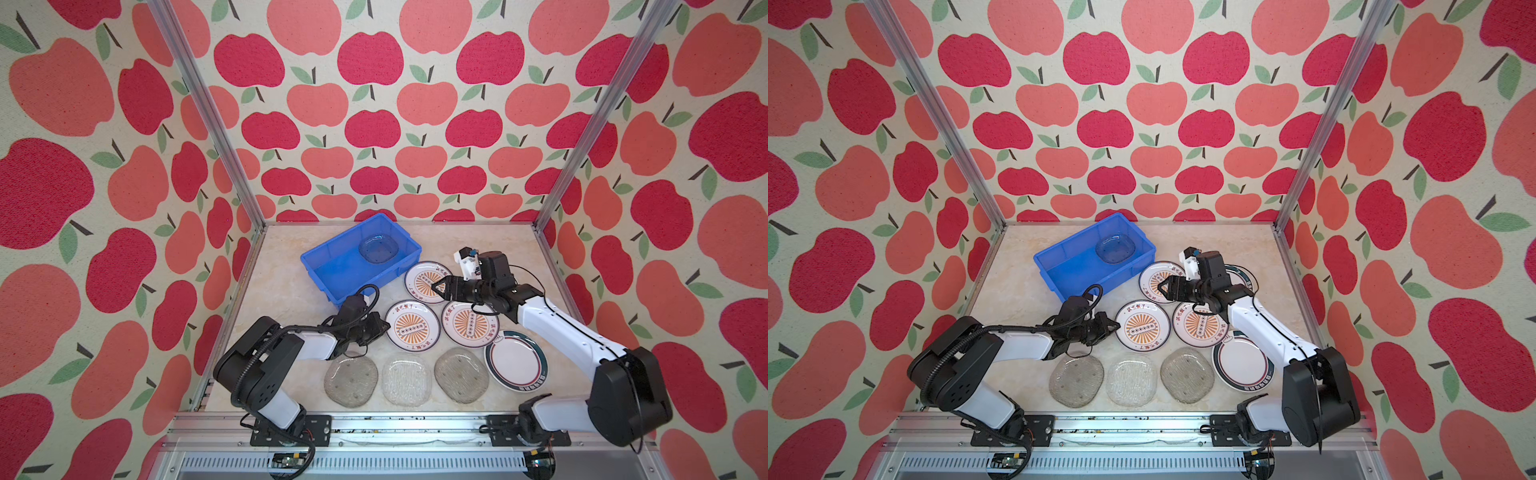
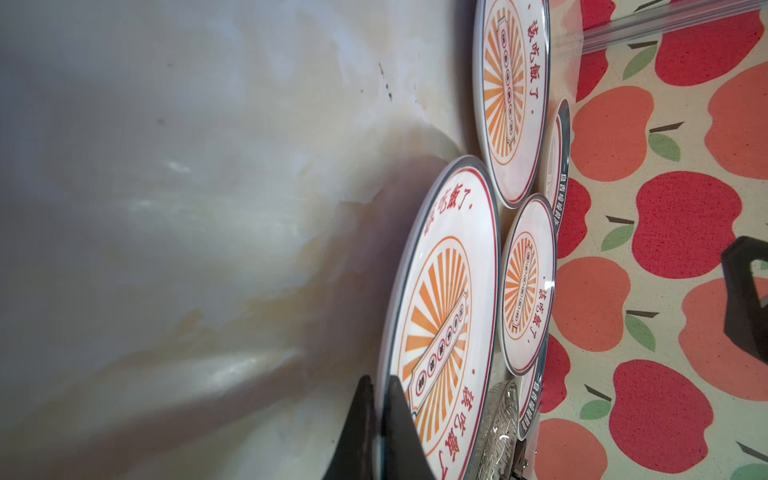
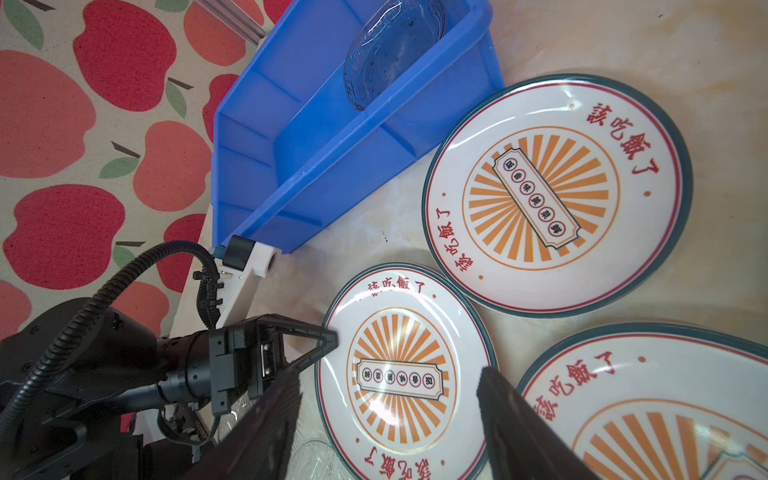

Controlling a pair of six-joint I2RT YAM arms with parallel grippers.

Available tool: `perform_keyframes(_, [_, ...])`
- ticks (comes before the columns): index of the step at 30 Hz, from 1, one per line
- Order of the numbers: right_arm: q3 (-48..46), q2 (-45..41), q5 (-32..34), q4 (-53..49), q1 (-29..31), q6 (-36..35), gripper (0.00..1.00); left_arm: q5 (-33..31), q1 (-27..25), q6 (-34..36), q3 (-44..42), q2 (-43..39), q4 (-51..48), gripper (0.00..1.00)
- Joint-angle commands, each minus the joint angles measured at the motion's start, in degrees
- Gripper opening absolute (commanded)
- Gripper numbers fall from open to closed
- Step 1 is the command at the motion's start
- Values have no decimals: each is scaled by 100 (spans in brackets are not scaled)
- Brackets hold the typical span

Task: Place the plates into the plastic bin on the countertop
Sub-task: 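Reach the left gripper to the white sunburst plate and grasp its rim, then carry the sunburst plate upright with the left gripper and lower it into the bin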

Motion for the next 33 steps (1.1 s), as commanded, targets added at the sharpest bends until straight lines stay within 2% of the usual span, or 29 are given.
perform_keyframes(1, [-19, 59, -59, 125, 41, 100, 71, -222, 104, 314, 177, -306, -505, 0])
perform_keyframes(7, [67, 50, -253, 118, 43, 164, 71, -92, 160, 579, 374, -1060, -1069, 0])
perform_keyframes(13, [280, 101, -342, -5, 14, 54, 70, -396, 92, 731, 414, -2070, -1737, 0])
perform_keyframes(17, [538, 144, -544, -39, 0, 32, 65, -964, 122, 887, 577, -3019, -2500, 0])
perform_keyframes(20, [662, 247, -867, 113, 6, 104, 58, -1069, 290, 941, 581, -3480, -2763, 0])
perform_keyframes(26, [850, 522, -1464, 312, 172, 210, 55, -781, 742, 879, 465, -3929, -2790, 0])
perform_keyframes(31, [1001, 695, -1498, 217, 434, 130, 64, -515, 1145, 669, 239, -4115, -2358, 0])
perform_keyframes(33, [1036, 766, -1477, 217, 472, 133, 65, -382, 1277, 637, 238, -4105, -2241, 0])
